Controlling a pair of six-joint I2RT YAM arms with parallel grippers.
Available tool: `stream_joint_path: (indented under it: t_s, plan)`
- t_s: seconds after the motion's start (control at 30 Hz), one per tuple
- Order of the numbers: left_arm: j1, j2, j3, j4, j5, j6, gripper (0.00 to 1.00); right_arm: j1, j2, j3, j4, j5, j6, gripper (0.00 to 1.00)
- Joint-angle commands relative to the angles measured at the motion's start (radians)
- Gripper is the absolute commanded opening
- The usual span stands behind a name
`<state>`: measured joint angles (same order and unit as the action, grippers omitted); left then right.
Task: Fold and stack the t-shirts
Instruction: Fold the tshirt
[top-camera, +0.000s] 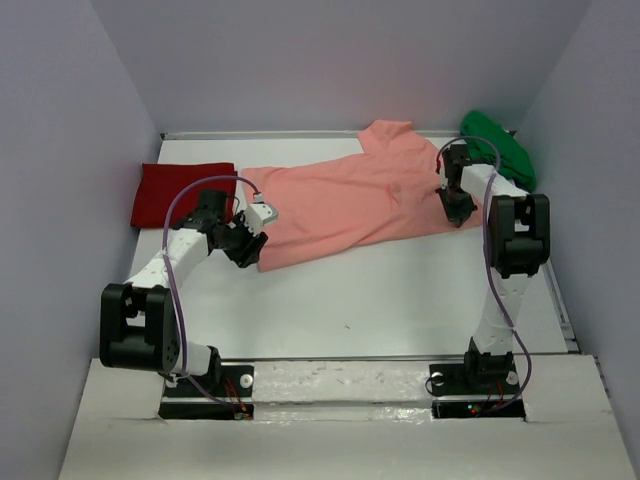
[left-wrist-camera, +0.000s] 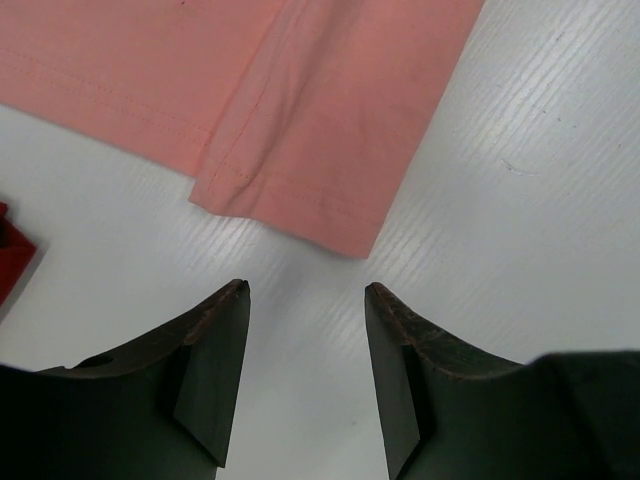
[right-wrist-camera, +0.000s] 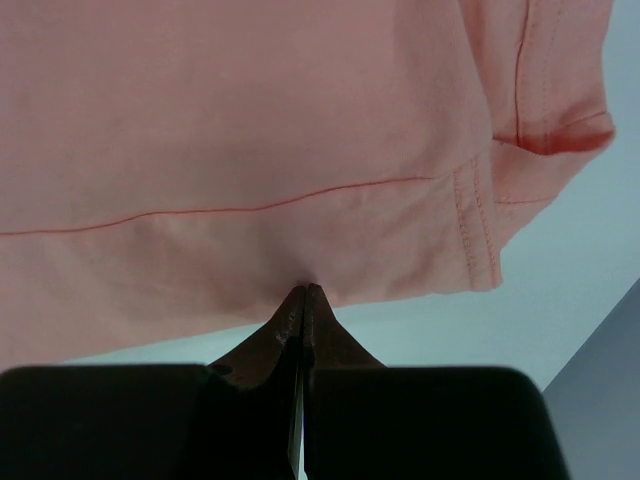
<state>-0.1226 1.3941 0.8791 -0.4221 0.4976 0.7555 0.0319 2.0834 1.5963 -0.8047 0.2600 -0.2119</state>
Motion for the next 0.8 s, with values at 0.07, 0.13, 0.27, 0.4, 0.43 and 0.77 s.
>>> stream_joint_path:
  t_s: [0.07, 0.13, 0.27, 0.4, 0.43, 0.77]
  plan:
    - [-0.002, 0.008, -0.008, 0.013, 0.03, 0.016, 0.6, -0.05, 0.01, 0.051, -0.018, 0.081, 0.051, 0.0]
    - [-0.002, 0.006, -0.008, 0.009, 0.03, 0.018, 0.6, -0.061, 0.017, 0.06, -0.017, 0.079, 0.049, 0.0]
    - [-0.002, 0.0, -0.008, 0.0, 0.03, 0.018, 0.6, -0.079, 0.024, 0.06, -0.017, 0.07, 0.037, 0.0]
    - [-0.002, -0.006, -0.014, -0.001, 0.032, 0.016, 0.67, -0.079, 0.033, 0.033, -0.01, 0.062, 0.028, 0.0]
    - [-0.002, -0.007, -0.015, -0.001, 0.035, 0.016, 0.7, -0.079, 0.035, 0.027, -0.01, 0.061, 0.028, 0.0]
    - [-0.002, 0.046, 0.008, -0.056, 0.05, 0.05, 0.84, -0.079, 0.075, 0.085, -0.002, 0.05, 0.032, 0.0]
